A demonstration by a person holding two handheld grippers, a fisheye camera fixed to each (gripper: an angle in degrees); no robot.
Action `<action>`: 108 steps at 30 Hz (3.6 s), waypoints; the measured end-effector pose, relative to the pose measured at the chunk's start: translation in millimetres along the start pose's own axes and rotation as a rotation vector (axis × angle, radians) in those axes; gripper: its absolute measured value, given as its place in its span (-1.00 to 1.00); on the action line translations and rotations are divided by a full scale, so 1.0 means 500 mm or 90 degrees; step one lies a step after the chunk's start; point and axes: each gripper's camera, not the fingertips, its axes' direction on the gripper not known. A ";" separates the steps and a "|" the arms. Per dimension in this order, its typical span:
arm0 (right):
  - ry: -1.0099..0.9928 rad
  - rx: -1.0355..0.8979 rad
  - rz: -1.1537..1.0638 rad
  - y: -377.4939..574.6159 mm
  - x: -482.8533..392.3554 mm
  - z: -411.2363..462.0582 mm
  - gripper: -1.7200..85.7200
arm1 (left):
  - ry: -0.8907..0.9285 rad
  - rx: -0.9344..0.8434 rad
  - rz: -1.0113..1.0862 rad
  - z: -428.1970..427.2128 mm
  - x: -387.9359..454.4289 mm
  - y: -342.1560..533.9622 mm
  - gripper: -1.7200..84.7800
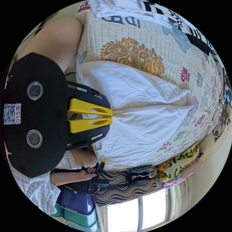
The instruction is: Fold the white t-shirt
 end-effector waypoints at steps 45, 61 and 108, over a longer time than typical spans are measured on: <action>0.314 0.007 -0.294 -0.283 -1.043 0.023 -0.94 | 0.071 0.354 -0.208 -0.394 -0.053 0.495 -0.97; 0.384 -0.180 -0.303 -0.620 -1.381 0.374 -0.78 | 0.088 0.346 -0.207 -0.413 0.008 0.481 -0.96; -0.035 0.103 -0.064 -0.509 -0.163 -0.357 -0.97 | -0.059 -0.014 0.580 0.568 1.407 0.139 -0.98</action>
